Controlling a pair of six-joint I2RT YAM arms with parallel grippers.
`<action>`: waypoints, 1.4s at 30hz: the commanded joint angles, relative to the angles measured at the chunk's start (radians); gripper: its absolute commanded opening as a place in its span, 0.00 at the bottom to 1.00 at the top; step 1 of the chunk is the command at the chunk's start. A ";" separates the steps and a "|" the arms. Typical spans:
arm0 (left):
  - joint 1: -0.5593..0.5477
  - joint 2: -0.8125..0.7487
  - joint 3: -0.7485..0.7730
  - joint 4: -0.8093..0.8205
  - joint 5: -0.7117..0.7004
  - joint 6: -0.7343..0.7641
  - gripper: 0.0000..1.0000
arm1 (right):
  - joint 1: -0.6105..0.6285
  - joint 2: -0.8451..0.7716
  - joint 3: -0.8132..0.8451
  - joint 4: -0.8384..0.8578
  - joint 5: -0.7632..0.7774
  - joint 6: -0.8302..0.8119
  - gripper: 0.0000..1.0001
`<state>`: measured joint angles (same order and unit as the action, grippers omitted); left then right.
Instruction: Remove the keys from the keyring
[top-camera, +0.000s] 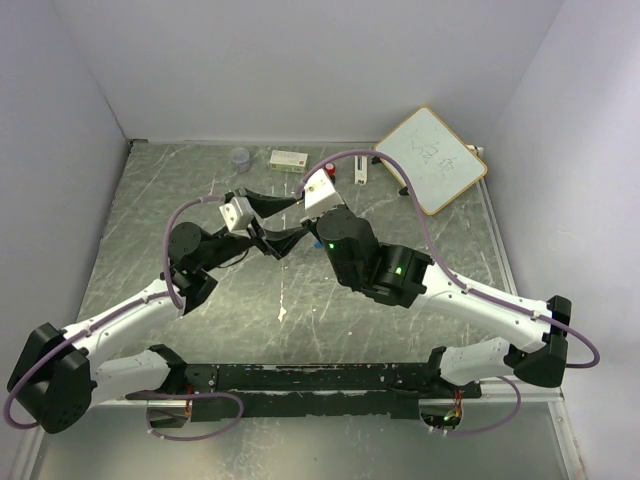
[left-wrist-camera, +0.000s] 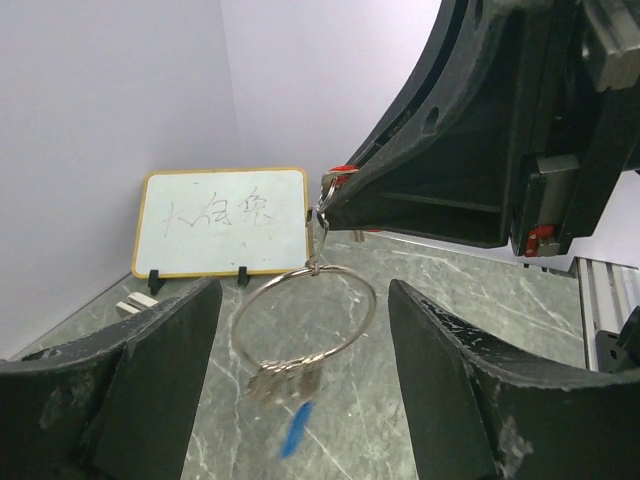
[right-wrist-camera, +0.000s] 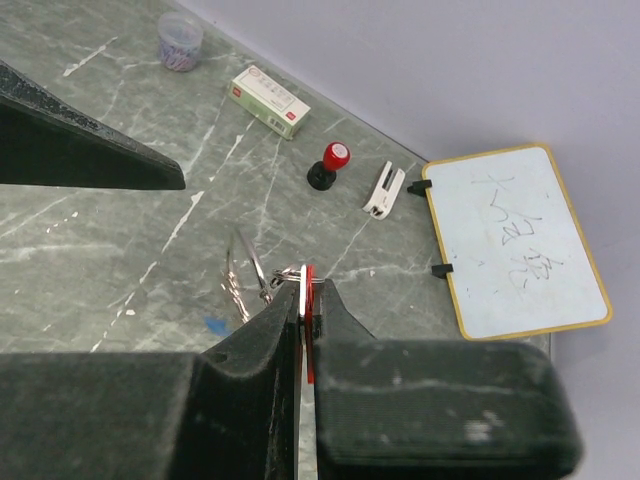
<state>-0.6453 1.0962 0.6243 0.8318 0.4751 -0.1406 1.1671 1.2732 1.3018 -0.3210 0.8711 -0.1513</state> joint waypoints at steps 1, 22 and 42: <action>-0.006 0.016 -0.021 0.108 0.020 0.008 0.79 | 0.006 -0.010 0.016 0.031 0.004 -0.007 0.00; -0.006 0.144 -0.042 0.318 0.098 -0.061 0.73 | 0.016 -0.015 0.004 0.035 -0.022 -0.011 0.00; -0.006 0.249 -0.045 0.494 0.098 -0.163 0.55 | 0.023 -0.012 -0.007 0.047 -0.023 -0.007 0.00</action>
<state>-0.6453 1.3209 0.5781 1.2354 0.5545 -0.2634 1.1805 1.2732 1.2980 -0.3115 0.8440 -0.1520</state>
